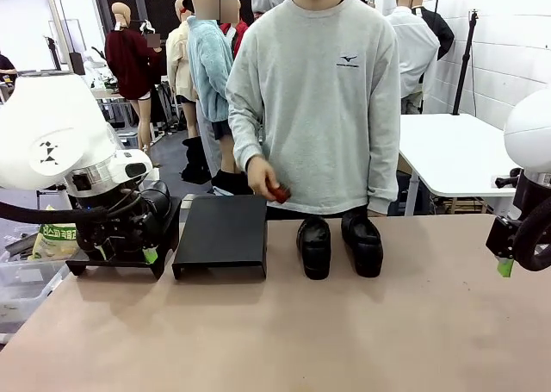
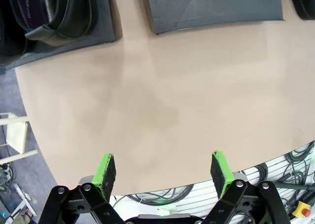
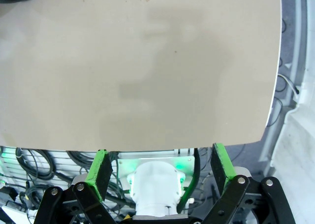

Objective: Organize the shoes by placing them on the stand.
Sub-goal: Pick up one Shoe and place it in the middle of the table.

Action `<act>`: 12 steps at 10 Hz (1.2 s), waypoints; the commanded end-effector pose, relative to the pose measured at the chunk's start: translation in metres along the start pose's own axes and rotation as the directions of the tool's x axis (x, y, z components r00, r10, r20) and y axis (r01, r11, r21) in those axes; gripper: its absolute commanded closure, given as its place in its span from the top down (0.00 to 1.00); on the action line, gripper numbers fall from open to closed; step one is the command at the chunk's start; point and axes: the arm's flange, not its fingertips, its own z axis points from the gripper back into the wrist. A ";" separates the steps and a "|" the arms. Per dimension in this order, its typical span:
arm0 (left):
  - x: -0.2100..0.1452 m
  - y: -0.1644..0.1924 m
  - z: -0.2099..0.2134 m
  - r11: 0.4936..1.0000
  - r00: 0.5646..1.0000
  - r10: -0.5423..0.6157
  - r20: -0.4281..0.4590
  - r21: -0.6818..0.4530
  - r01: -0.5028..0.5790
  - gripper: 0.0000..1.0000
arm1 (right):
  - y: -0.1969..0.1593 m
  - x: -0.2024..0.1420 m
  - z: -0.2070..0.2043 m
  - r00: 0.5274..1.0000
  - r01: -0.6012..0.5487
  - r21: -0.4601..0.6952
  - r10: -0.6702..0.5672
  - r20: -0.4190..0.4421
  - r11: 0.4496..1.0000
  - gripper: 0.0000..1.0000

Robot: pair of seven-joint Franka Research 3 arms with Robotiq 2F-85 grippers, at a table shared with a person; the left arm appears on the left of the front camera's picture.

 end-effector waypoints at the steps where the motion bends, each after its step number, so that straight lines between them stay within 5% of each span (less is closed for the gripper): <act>1: -0.001 -0.001 0.000 1.000 1.000 -0.004 -0.006 0.000 0.004 1.00 | 0.001 0.000 -0.001 1.000 0.007 -0.002 -0.007 -0.005 1.000 1.00; 6: -0.026 -0.036 -0.020 0.990 0.996 -0.031 -0.083 -0.138 0.020 1.00 | 0.000 0.000 0.000 1.000 0.000 0.000 0.000 0.000 1.000 1.00; 7: -0.021 -0.030 -0.014 0.991 0.998 0.000 -0.057 -0.132 -0.007 1.00 | 0.003 0.020 0.008 0.997 -0.070 0.011 0.070 0.030 0.997 1.00; 9: -0.021 -0.037 -0.021 0.995 0.996 -0.016 -0.083 -0.103 0.008 1.00 | -0.013 0.057 0.035 0.934 -0.288 0.096 0.257 0.248 0.953 1.00; 12: -0.021 -0.037 -0.021 0.995 0.996 -0.016 -0.083 -0.103 0.008 1.00 | 0.029 0.119 0.101 0.836 -0.471 0.033 0.434 0.335 0.882 1.00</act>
